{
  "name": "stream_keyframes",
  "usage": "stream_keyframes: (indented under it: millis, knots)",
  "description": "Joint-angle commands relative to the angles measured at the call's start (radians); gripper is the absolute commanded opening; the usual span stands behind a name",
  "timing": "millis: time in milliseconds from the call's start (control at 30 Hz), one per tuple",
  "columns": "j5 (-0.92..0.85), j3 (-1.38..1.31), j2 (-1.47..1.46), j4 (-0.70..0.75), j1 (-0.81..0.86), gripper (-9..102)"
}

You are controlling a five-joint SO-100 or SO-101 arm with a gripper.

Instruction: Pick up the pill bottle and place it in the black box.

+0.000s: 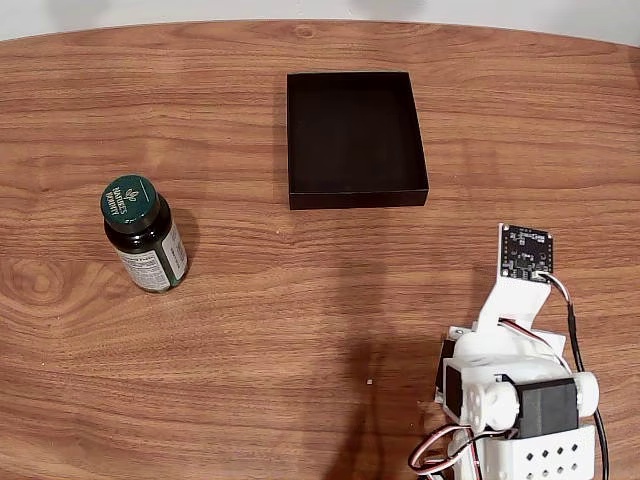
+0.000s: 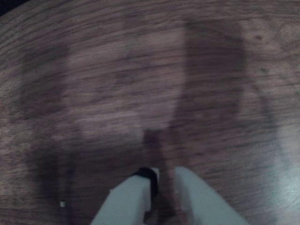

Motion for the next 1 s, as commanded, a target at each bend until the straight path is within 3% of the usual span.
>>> stream_keyframes:
  millis: [0,400,633,967]
  knots:
    - [0.011,-0.017,-0.002,0.175,-0.029,0]
    - [0.074,-0.017,-0.025,0.158,-0.015,0]
    - [0.089,-0.017,-0.189,-0.06,-0.032,2]
    - [0.143,-0.034,-0.164,-0.268,-0.034,0]
